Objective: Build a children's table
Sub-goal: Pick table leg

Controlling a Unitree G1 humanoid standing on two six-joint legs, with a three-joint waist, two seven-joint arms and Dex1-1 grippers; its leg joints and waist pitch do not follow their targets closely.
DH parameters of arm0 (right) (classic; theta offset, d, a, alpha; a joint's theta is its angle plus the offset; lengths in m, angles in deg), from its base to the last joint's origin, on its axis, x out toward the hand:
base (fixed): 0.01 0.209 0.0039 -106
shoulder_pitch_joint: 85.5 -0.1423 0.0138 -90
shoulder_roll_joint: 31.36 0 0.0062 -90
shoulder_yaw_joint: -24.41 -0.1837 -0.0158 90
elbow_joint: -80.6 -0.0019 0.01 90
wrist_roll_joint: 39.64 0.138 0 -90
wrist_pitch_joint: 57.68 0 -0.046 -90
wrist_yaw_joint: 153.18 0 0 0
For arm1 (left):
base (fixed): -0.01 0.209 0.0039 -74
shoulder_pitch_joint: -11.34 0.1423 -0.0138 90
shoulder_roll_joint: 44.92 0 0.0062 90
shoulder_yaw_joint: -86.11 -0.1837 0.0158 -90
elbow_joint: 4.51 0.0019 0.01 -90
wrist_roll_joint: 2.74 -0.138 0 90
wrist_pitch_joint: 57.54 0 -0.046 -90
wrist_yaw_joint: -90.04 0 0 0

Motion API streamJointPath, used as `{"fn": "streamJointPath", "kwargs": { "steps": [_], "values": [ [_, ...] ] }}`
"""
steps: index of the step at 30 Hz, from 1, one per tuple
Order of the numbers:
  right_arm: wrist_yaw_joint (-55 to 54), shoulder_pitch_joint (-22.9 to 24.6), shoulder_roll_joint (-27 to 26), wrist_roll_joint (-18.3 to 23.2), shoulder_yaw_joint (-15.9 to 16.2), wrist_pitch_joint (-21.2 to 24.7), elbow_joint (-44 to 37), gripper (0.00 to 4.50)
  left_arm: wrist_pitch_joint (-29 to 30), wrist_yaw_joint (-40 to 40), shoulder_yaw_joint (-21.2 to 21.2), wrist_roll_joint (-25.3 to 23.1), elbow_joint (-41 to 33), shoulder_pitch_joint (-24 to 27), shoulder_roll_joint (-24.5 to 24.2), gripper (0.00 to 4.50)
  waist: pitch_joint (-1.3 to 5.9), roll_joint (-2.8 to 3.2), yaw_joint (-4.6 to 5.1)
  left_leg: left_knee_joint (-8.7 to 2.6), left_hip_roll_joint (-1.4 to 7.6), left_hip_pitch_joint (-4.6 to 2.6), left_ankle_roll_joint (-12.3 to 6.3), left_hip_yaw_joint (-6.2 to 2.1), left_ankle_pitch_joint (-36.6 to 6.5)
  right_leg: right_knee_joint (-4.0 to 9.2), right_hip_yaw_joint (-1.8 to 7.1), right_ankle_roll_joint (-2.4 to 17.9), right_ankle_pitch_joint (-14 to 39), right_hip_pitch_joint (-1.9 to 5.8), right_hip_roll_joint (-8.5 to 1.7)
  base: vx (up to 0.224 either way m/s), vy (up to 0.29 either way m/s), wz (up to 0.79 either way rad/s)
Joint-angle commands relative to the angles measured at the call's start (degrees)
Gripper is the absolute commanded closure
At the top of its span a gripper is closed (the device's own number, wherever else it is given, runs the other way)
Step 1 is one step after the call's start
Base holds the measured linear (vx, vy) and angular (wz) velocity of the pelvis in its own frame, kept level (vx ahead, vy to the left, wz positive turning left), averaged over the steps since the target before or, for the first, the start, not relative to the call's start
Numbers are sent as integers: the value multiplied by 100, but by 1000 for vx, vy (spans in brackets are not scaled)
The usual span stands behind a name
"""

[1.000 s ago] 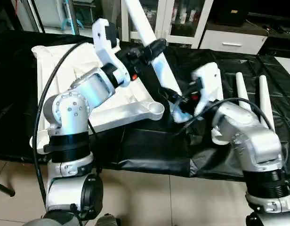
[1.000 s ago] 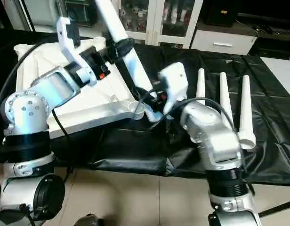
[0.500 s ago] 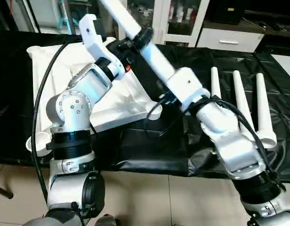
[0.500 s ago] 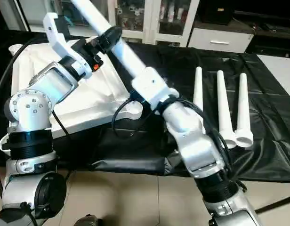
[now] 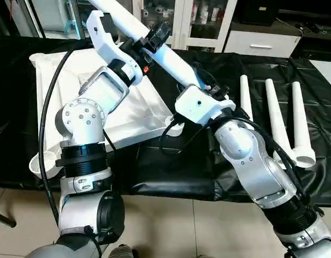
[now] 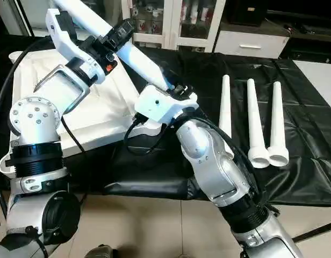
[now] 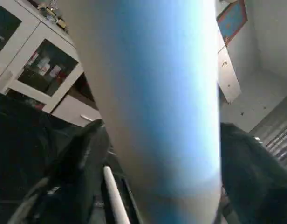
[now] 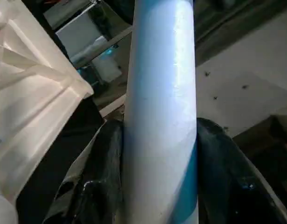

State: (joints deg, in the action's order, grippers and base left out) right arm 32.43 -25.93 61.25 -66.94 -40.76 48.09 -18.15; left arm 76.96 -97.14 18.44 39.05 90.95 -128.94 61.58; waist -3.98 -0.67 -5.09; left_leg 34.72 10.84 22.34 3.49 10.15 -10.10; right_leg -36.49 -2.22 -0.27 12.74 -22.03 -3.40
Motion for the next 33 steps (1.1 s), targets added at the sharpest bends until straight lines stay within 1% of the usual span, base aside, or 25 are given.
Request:
{"fn": "streamJointPath", "kwargs": {
  "steps": [1,2,5,6,7,8,11,12,13,16,17,18,19,20,22,26,27,28,29,30,31,32,33],
  "values": [
    [-90,-18,32,-100,-79,-91,31,264,88,53,1,102,39,-100,24,96,459,102,17,-361,157,-165,340,-103,-679,315,246,1034,-927,301,-343,0,0,0],
    [-104,-18,29,-122,-87,-105,52,264,102,65,17,129,35,-101,33,119,460,103,19,-359,156,-167,327,-102,-680,313,244,1045,-930,299,-340,0,0,0],
    [-98,-11,17,-160,-92,-139,77,264,112,122,41,208,37,-105,35,118,467,109,16,-353,159,-170,311,-103,-658,303,243,1070,-997,298,-338,0,0,0],
    [-91,-4,16,-165,-88,-154,94,264,120,137,58,238,40,-105,34,126,467,80,22,-354,160,-167,299,-100,-645,305,242,1071,-1025,302,-335,0,0,0],
    [-85,4,13,-171,-88,-169,109,264,126,146,71,259,42,-105,34,157,469,86,18,-349,157,-165,293,-100,-627,298,243,1075,-1036,306,-340,0,0,0],
    [-71,14,-2,-187,-101,-185,122,264,142,175,95,290,48,-106,36,162,467,95,16,-347,155,-164,283,-98,-621,303,244,1081,-1018,302,-344,0,0,0],
    [-53,16,-18,-208,-117,-199,130,264,161,260,135,315,67,-107,39,166,466,93,19,-347,156,-169,275,-99,-649,302,244,1085,-978,304,-339,0,0,0],
    [-47,11,-21,-215,-123,-220,151,264,170,288,159,333,97,-107,39,200,470,86,17,-343,158,-170,265,-98,-626,296,245,1092,-995,303,-341,0,0,0],
    [-46,10,-23,-217,-125,-224,156,264,173,306,171,345,102,-107,43,207,469,88,18,-343,157,-169,260,-98,-617,296,244,1092,-1001,302,-338,0,0,0],
    [-40,9,-31,-224,-130,-238,173,264,201,359,205,416,112,-106,46,206,466,89,18,-339,151,-165,256,-94,-630,297,243,1114,-979,297,-338,0,0,0],
    [-36,9,-30,-224,-136,-249,182,264,211,370,207,441,121,-108,44,237,468,74,18,-341,152,-166,251,-95,-649,303,243,1098,-947,305,-335,0,0,0],
    [-29,11,-38,-232,-149,-262,190,264,238,419,220,476,127,-109,43,243,470,86,18,-339,157,-168,253,-99,-645,296,244,1089,-941,303,-340,0,0,0],
    [-23,13,-45,-238,-158,-272,196,265,256,455,229,498,130,-110,43,241,466,81,19,-338,152,-167,260,-95,-661,300,244,1097,-908,300,-340,0,0,0],
    [-17,15,-50,-245,-170,-285,203,265,248,478,230,504,133,-110,48,252,465,70,18,-340,152,-164,258,-95,-673,301,245,1098,-892,301,-335,0,0,0],
    [-14,14,-60,-256,-182,-296,215,265,244,500,224,508,132,-106,46,259,465,75,17,-339,154,-167,247,-95,-682,303,245,1075,-840,298,-338,0,0,0],
    [-25,14,-68,-279,-193,-299,228,265,232,548,217,512,116,-96,44,261,468,78,17,-334,155,-170,249,-96,-667,302,245,1063,-840,295,-337,0,0,0],
    [-53,5,-80,-307,-202,-280,247,265,200,592,219,492,112,-100,39,261,469,89,17,-332,154,-168,252,-98,-655,297,245,1065,-864,295,-338,0,0,0],
    [10,-19,-103,-199,-213,-359,307,265,165,620,229,475,125,-123,14,261,468,82,21,-333,153,-168,256,-96,-659,300,244,1064,-869,294,-335,0,0,0],
    [10,-19,-103,-199,-213,-359,307,265,165,620,229,475,125,-123,14,262,470,81,22,-333,153,-168,251,-97,-670,297,244,1064,-865,295,-337,0,0,0],
    [62,-36,-117,-113,-221,-423,350,265,140,637,235,464,137,-140,-2,262,470,82,21,-332,152,-168,251,-96,-672,300,243,1064,-857,295,-337,0,0,0],
    [99,-45,-128,-55,-229,-469,378,230,123,657,231,476,145,-149,-19,262,473,82,21,-329,153,-168,248,-97,-662,296,244,1068,-880,296,-337,0,0,0],
    [102,-41,-132,-45,-233,-467,377,209,121,656,230,478,148,-151,-21,262,475,81,19,-328,151,-164,242,-96,-660,292,244,1068,-897,300,-338,0,0,0],
    [123,-9,-166,24,-262,-451,371,195,107,653,226,487,166,-164,-38,262,471,93,25,-326,147,-169,236,-92,-692,300,244,1066,-875,292,-331,0,0,0]
  ]
}}
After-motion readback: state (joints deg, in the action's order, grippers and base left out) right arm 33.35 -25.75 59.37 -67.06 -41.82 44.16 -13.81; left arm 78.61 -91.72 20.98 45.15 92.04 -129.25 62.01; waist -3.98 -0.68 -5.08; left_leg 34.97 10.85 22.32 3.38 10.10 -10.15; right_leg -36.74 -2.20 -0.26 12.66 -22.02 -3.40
